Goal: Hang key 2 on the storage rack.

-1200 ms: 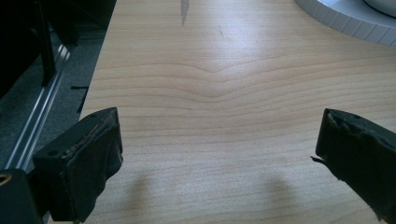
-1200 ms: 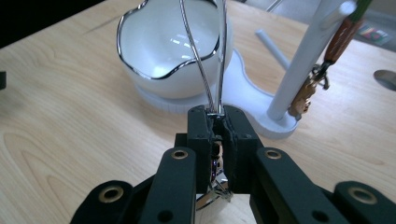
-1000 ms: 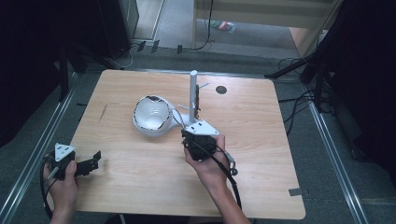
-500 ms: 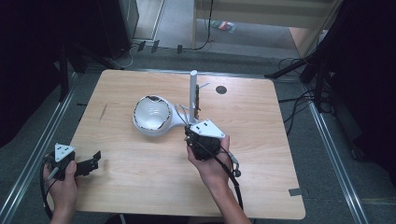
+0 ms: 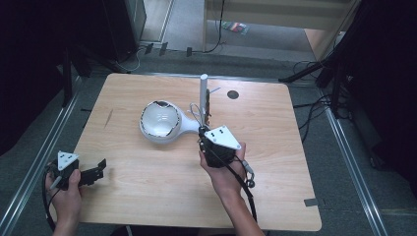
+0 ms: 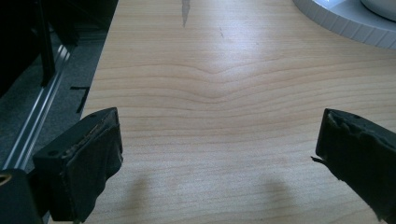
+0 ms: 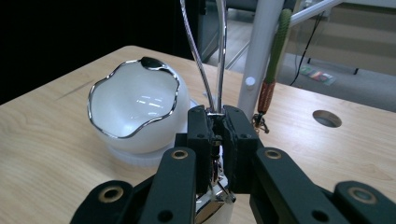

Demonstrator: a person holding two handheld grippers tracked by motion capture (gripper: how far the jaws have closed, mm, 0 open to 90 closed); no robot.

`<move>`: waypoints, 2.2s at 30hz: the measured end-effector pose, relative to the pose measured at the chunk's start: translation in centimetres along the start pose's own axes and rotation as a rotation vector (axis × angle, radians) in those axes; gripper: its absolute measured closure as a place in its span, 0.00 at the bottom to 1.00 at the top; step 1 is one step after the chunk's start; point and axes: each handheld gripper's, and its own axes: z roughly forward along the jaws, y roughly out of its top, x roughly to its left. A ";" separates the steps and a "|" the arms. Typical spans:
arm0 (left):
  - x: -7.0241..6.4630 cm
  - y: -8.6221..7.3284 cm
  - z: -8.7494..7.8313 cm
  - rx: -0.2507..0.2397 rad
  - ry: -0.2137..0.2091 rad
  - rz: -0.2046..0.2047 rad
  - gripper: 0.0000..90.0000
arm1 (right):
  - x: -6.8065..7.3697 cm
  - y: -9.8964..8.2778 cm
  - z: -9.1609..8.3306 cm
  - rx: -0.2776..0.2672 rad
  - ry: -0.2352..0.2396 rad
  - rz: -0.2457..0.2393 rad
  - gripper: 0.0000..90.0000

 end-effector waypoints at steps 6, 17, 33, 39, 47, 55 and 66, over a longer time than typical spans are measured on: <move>0.0 0.0 0.0 -0.001 0.001 -0.002 0.01 | -0.5 0.1 0.0 -0.017 -0.037 0.011 0.93; 0.0 0.0 0.0 -0.001 0.000 -0.002 0.01 | -0.9 -0.2 0.5 -0.012 -0.067 0.026 0.93; 0.0 0.0 0.0 -0.004 -0.002 -0.015 0.01 | -1.4 -1.7 2.7 0.064 -0.078 0.058 0.93; 0.1 0.0 0.0 -0.002 -0.001 -0.013 0.01 | -1.7 -2.2 3.4 0.084 -0.083 0.080 0.93; 0.1 0.0 0.0 0.000 -0.001 -0.011 0.01 | -2.0 -2.8 4.5 0.112 -0.091 0.087 0.93; 0.1 0.0 0.0 0.000 -0.002 -0.013 0.01 | -2.1 -3.2 5.4 0.135 -0.103 0.092 0.93; 0.1 0.0 0.0 0.000 -0.003 -0.012 0.01 | -2.3 -3.6 6.2 0.158 -0.111 0.103 0.93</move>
